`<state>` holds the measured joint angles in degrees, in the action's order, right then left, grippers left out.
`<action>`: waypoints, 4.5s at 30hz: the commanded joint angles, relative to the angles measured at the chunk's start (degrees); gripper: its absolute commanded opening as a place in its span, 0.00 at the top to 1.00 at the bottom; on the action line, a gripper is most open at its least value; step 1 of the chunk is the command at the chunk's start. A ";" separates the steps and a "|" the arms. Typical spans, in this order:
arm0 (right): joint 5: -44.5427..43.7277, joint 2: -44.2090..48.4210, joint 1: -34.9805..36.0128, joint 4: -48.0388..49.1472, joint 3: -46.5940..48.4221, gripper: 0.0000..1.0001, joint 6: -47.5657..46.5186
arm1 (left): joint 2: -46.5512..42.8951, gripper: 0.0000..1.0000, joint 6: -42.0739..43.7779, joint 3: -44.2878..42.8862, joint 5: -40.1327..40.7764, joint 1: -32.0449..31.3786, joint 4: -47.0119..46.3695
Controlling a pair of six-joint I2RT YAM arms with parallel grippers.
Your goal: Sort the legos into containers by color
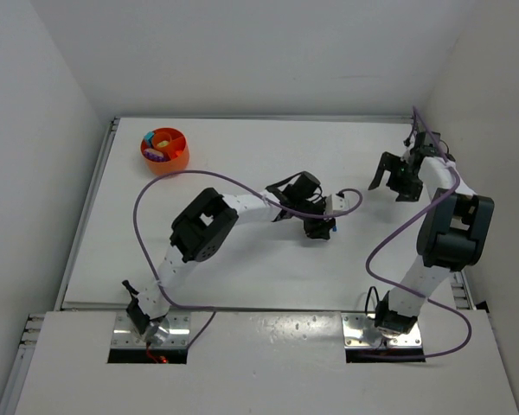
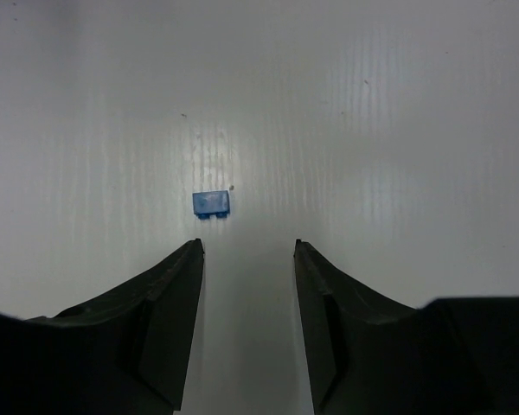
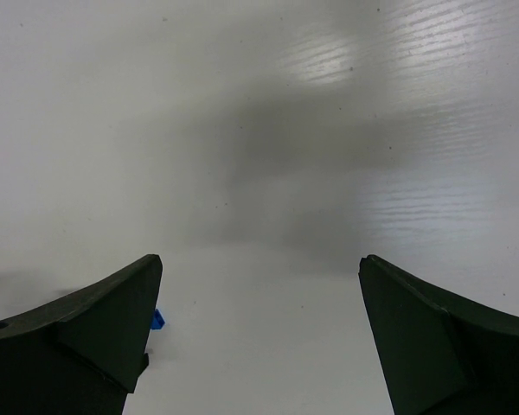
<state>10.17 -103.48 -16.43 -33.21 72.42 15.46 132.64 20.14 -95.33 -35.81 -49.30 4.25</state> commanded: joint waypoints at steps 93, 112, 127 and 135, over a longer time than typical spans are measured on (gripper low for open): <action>12.59 -8.57 -0.27 2.10 9.84 0.06 -2.81 | -9.42 0.94 -14.69 -15.85 14.80 55.63 13.94; 11.53 -8.05 2.36 2.63 10.37 0.06 -3.33 | -7.22 0.91 -13.11 -15.85 15.95 57.30 15.61; 10.48 -8.05 2.89 2.63 9.84 0.06 -3.86 | -6.16 0.74 -12.59 -16.38 15.42 57.82 17.81; 10.48 -8.05 2.89 2.63 9.84 0.06 -3.86 | -6.16 0.41 -13.64 -16.91 14.90 57.82 17.81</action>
<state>21.04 -111.98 -13.98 -31.94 80.51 12.32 126.43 7.07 -110.83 -20.10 7.60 21.43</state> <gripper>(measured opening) 0.939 0.575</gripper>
